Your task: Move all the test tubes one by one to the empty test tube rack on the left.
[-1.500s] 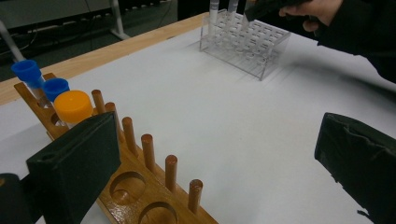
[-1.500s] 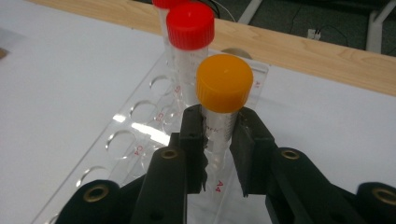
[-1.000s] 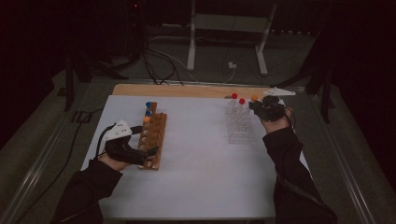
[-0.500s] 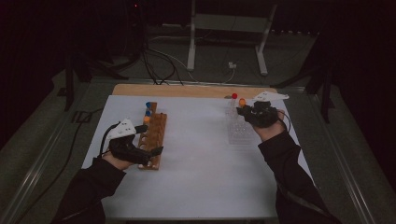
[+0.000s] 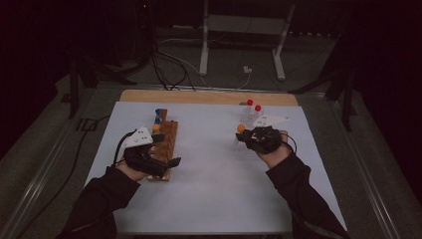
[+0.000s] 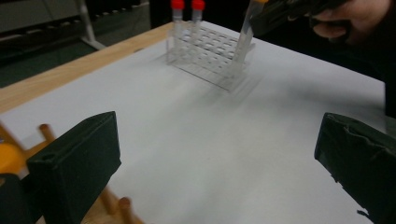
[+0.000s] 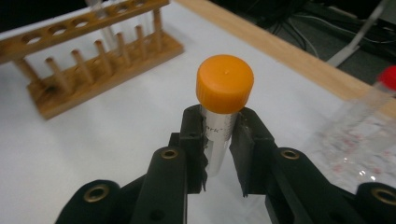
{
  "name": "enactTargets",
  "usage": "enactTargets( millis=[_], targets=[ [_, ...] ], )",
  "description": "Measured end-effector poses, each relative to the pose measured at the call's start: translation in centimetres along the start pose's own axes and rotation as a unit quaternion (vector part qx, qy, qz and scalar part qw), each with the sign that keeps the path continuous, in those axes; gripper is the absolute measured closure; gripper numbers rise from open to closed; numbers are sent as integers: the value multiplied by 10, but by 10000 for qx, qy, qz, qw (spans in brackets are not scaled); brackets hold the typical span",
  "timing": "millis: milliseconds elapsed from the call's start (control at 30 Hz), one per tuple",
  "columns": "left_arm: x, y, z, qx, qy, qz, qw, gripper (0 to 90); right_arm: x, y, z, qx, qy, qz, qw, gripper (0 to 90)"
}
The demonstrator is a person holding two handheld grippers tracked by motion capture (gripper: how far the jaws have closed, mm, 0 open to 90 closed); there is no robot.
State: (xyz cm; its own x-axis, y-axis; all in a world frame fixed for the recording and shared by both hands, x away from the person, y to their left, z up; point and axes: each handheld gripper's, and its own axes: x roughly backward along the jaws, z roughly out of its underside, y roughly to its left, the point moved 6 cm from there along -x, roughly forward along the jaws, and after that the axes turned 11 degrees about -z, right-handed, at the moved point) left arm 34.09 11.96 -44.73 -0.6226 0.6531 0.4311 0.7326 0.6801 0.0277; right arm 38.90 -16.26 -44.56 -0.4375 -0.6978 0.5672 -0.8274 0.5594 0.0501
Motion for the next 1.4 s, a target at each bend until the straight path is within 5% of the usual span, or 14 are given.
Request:
enactTargets(
  millis=[667,1400],
  targets=[
    [-26,-35,-19,-188,-89,571,9981,26,-29,59,20,250,226,-688,9971,753],
    [-59,-67,-23,-620,-33,899,9940,473,-38,81,22,356,295,-1008,9938,753]
  ],
)
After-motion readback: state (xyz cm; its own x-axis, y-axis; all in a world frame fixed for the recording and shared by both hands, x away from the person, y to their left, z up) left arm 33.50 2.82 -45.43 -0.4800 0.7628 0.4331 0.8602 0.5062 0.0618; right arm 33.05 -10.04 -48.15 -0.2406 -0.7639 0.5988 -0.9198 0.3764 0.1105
